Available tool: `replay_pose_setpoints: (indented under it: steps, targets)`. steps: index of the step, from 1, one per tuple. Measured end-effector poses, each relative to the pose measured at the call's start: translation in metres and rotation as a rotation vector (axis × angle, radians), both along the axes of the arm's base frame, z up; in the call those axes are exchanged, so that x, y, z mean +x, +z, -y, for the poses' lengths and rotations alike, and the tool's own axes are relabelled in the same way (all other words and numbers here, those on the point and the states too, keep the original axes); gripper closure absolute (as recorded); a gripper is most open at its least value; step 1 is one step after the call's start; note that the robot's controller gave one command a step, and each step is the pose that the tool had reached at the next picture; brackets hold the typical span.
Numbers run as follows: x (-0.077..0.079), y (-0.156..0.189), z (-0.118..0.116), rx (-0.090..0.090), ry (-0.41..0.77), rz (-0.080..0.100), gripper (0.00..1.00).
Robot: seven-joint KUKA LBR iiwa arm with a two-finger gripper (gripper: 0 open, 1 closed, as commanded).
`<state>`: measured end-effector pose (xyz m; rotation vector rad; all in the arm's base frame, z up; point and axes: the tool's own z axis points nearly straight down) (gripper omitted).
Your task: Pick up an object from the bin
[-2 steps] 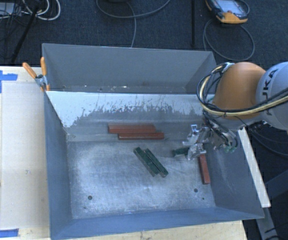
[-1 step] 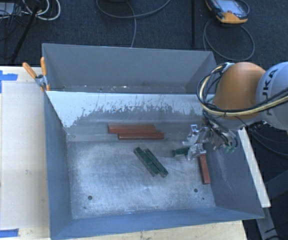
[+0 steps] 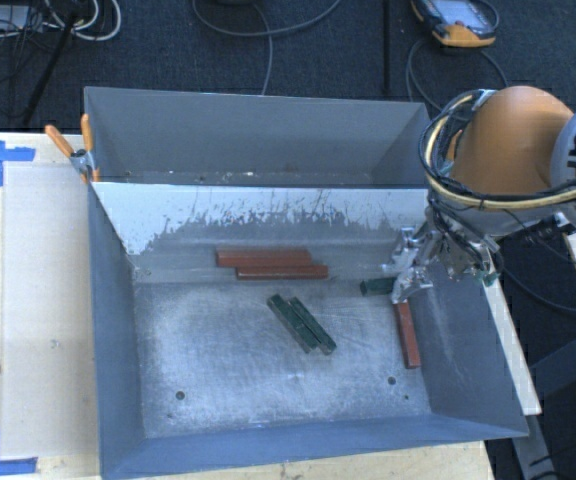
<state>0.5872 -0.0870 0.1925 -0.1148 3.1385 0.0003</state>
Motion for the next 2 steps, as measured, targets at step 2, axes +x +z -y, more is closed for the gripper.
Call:
replay_pose_setpoints:
  steps: [2]
  targets:
    - [0.0,0.015,0.002,0.001,0.065,-0.006,1.0]
